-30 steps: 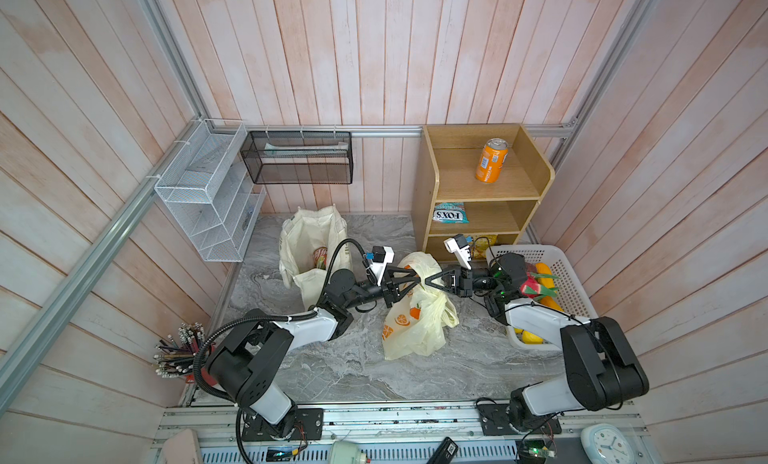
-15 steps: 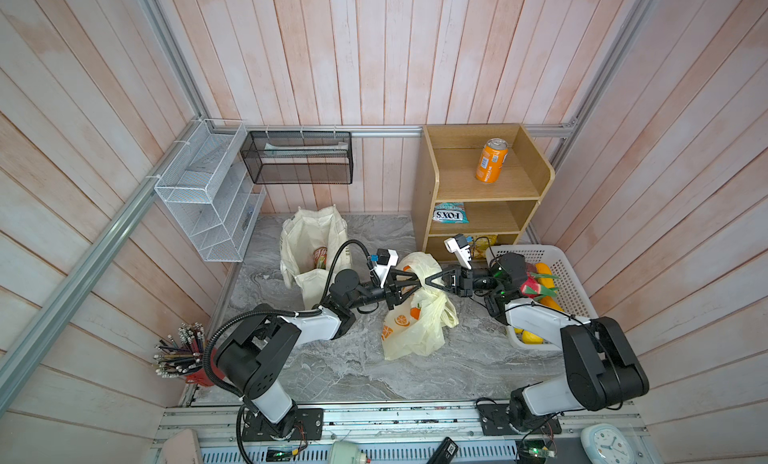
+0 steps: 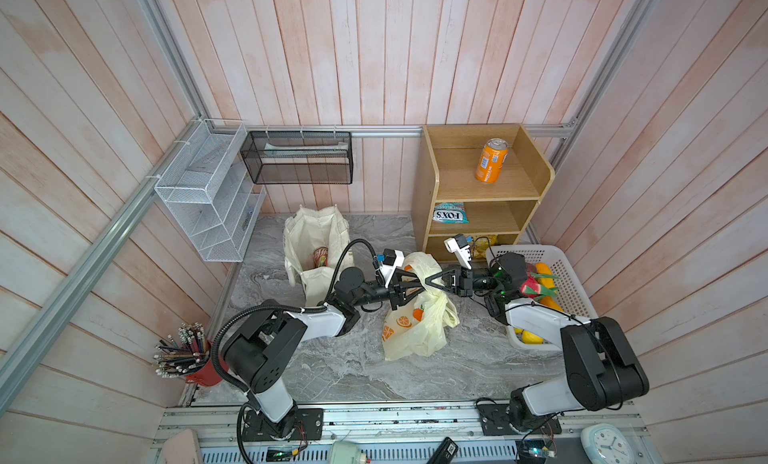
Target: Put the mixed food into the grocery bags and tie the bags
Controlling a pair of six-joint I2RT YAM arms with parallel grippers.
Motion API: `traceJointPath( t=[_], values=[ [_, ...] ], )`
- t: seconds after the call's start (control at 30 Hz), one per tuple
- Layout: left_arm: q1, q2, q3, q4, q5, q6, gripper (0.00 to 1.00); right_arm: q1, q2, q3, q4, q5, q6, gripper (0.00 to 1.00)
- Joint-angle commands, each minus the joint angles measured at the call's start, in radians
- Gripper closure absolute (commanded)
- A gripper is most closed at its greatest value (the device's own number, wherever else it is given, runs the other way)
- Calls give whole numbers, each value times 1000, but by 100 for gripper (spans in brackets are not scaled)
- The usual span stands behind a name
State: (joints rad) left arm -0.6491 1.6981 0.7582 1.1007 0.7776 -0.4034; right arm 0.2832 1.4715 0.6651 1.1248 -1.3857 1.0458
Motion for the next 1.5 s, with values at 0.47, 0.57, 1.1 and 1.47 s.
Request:
traceJointPath(
  t=[0.47, 0.57, 1.1, 1.47],
  values=[
    [-10, 29, 0, 127, 49, -28, 100, -11, -32, 21, -33, 31, -26, 100],
    [-9, 27, -5, 115, 27, -27, 100, -26, -54, 21, -42, 55, -17, 80],
    [4, 21, -31, 109, -53, -24, 100, -101, -221, 27, -402, 126, -194, 56],
    [3, 44, 21, 80, -78, -17, 76, -99, -142, 6, -317, 91, -167, 100]
  ],
)
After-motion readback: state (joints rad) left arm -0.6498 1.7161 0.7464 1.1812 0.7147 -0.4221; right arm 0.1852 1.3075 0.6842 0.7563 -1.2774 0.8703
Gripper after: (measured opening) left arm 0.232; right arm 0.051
